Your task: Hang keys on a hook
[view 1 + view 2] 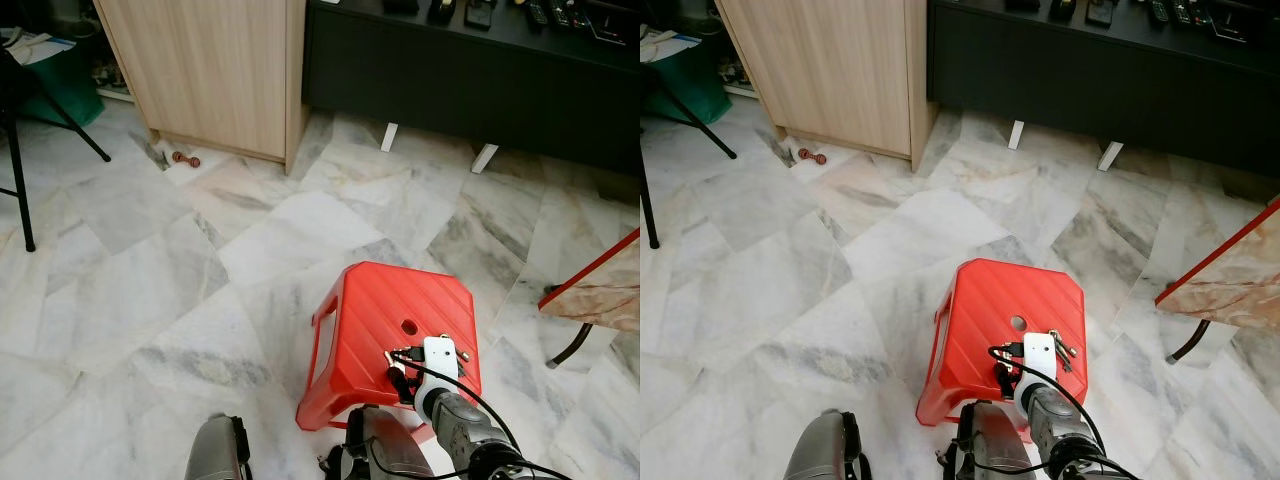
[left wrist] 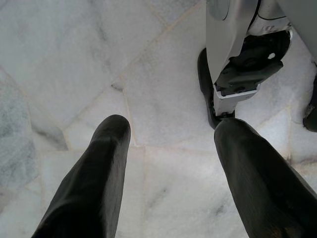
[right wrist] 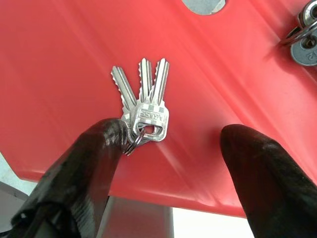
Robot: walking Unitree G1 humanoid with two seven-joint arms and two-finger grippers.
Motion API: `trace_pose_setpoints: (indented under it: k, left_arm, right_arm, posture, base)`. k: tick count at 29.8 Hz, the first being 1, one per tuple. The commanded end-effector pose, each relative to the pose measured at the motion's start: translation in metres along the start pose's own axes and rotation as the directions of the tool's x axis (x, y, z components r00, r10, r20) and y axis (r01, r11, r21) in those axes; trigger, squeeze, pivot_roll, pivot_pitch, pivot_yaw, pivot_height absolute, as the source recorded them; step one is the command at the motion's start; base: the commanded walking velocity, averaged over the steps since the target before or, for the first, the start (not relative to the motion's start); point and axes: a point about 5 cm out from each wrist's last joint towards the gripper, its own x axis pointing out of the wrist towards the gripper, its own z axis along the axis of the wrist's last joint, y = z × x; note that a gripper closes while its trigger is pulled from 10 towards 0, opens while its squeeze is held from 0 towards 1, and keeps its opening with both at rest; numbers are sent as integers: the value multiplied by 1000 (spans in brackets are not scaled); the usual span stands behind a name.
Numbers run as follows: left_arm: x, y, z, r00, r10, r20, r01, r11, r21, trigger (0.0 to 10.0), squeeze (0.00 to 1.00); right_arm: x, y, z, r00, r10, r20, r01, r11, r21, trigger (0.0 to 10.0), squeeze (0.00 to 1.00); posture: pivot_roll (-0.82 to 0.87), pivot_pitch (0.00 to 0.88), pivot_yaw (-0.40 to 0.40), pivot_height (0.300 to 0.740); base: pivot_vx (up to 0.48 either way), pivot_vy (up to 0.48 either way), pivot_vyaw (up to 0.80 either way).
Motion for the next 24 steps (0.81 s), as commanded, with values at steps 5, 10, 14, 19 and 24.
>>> trace_pose_setpoints:
  k: [5,10,14,19,24]
  left_arm:
    - [-11,-28,-25,992,-86,-92,86,996,-6,10000,0]
    - [-11,-29,-25,992,-85,-92,85,996,-6,10000,0]
    - [-11,-29,-25,992,-84,-91,83,996,-6,10000,0]
    - [-11,-29,-25,993,-82,-90,82,997,-7,10000,0]
    - [-11,-29,-25,992,-83,-90,82,997,-7,10000,0]
  right_arm:
    - [-2,-7,-7,999,-18,-29,17,1000,-16,0,0]
    - [-2,-7,-8,999,-22,-34,21,999,-29,10000,0]
    - [-2,-7,-8,999,-19,-35,18,999,-31,10000,0]
    - [-2,-6,-8,999,-12,-34,10,999,-39,10000,0]
    - [-2,-6,-8,999,-7,-33,5,999,-43,2353,0]
  posture:
    - [2,260,-191,637]
    - [1,259,-194,637]
    - [1,258,-194,637]
    - [1,258,-195,637]
    - [0,257,-196,637]
  base:
    - [0,0,0]
    - [0,0,0]
    - [0,0,0]
    - [0,0,0]
    - [0,0,0]
